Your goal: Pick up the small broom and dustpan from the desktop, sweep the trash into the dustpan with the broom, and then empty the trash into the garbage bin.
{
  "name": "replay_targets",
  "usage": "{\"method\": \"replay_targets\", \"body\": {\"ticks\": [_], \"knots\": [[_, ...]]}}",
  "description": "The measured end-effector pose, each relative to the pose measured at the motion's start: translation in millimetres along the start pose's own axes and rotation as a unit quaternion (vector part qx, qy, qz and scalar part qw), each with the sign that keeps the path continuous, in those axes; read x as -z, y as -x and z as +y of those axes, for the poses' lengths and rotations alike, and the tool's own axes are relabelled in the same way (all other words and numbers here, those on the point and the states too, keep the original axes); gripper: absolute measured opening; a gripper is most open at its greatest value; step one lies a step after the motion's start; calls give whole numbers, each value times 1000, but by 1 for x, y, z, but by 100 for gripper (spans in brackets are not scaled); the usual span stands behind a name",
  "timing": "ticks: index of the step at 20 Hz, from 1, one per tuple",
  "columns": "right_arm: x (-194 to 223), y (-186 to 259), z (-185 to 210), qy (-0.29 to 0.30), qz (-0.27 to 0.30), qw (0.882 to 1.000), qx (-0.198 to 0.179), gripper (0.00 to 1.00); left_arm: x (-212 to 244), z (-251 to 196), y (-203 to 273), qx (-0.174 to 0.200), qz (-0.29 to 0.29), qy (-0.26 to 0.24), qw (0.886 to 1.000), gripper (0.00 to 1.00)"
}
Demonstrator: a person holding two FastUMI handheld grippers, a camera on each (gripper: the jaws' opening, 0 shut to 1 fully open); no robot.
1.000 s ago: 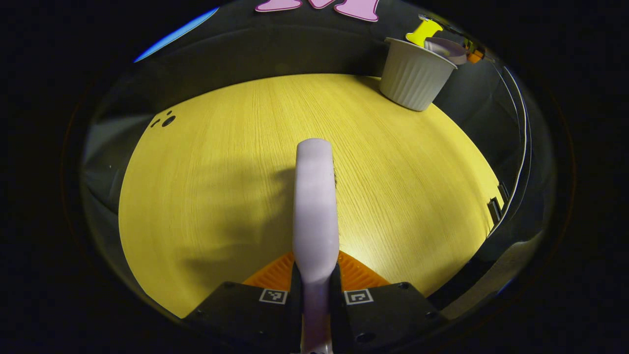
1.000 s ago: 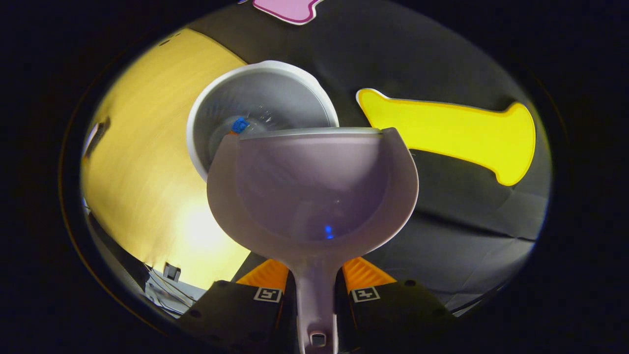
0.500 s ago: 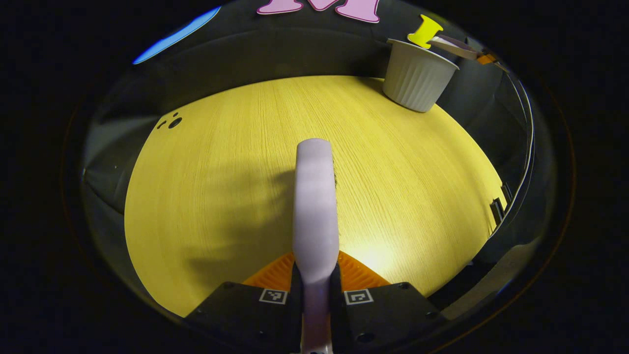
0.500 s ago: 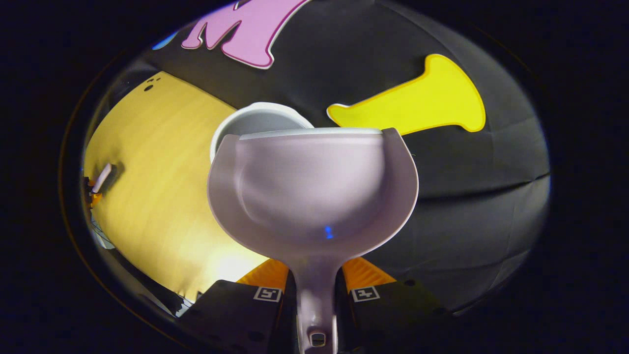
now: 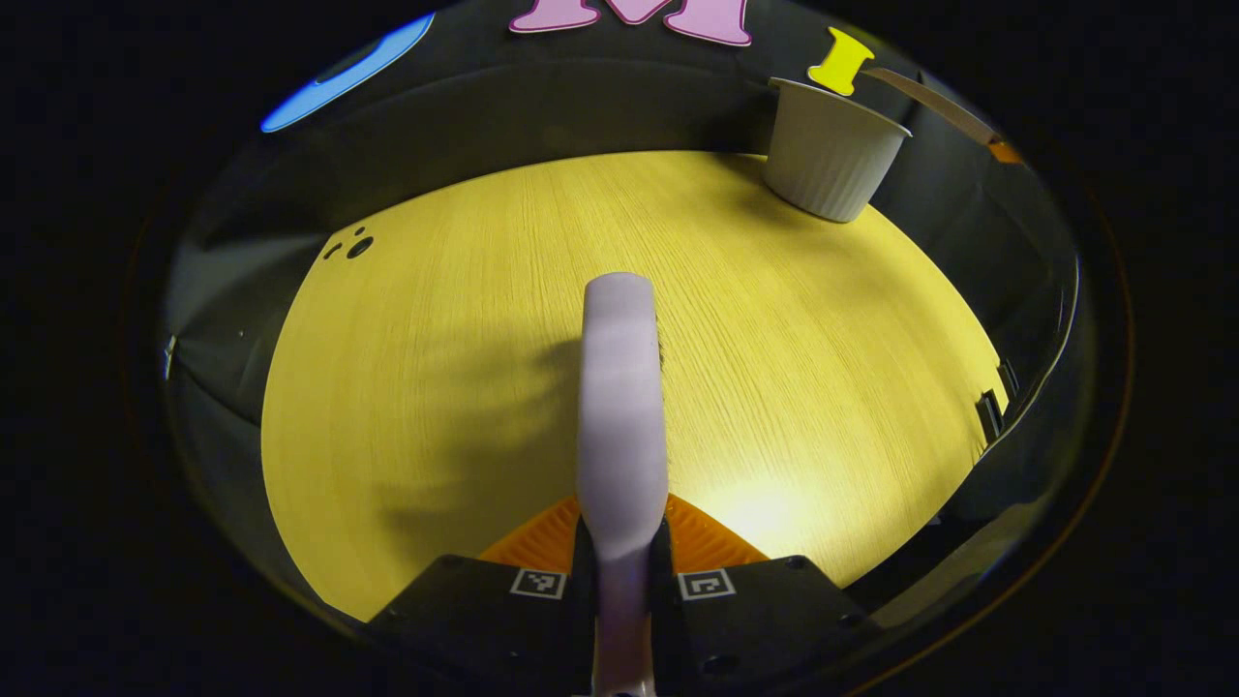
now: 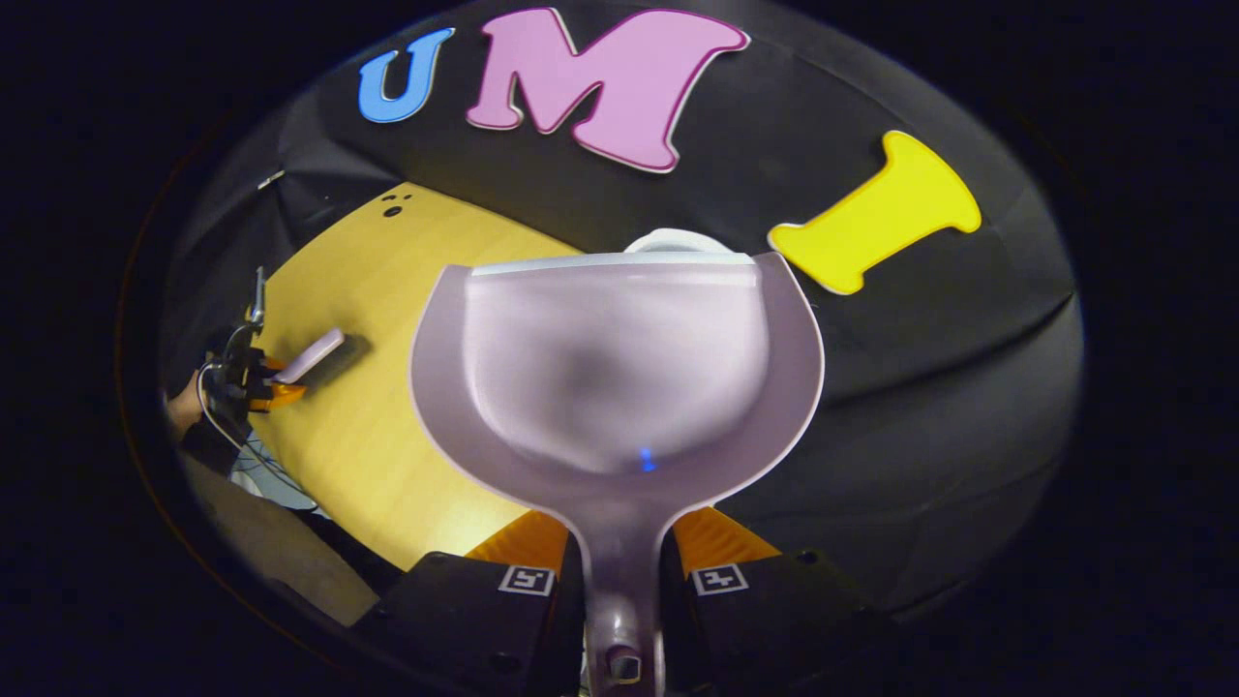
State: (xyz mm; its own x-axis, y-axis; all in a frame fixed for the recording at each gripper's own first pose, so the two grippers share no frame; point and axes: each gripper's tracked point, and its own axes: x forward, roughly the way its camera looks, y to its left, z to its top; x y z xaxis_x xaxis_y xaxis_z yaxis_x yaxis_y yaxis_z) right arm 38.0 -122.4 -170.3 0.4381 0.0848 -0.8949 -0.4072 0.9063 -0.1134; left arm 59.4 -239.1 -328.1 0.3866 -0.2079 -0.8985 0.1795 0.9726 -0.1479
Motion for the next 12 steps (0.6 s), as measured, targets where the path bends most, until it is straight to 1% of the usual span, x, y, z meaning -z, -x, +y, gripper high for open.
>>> {"method": "replay_targets", "body": {"ticks": [1, 2, 5, 6, 7, 11, 12], "knots": [[11, -3, 16, 1, 2, 1000, -10, 34, 0, 1, 0, -1, -1, -1, 1000, 28], [22, -7, 34, 2, 8, 1000, -21, 36, 0, 1, 0, -1, 0, -1, 1000, 28], [53, -28, 87, -17, 18, 998, -54, 37, 1, 0, 1, -2, 3, 4, 1000, 28], [65, -38, 104, -24, 19, 998, -62, 37, 2, -1, 1, -4, 4, 6, 1000, 26], [77, -49, 122, -33, 21, 997, -69, 36, 2, 0, 1, -5, 6, 8, 1000, 28], [123, -94, 172, -56, 46, 994, -80, 37, 4, 3, 1, -14, 10, 5, 1000, 28], [134, -105, 182, -63, 51, 993, -81, 34, 5, 4, 1, -17, 11, 2, 1000, 28]]}}
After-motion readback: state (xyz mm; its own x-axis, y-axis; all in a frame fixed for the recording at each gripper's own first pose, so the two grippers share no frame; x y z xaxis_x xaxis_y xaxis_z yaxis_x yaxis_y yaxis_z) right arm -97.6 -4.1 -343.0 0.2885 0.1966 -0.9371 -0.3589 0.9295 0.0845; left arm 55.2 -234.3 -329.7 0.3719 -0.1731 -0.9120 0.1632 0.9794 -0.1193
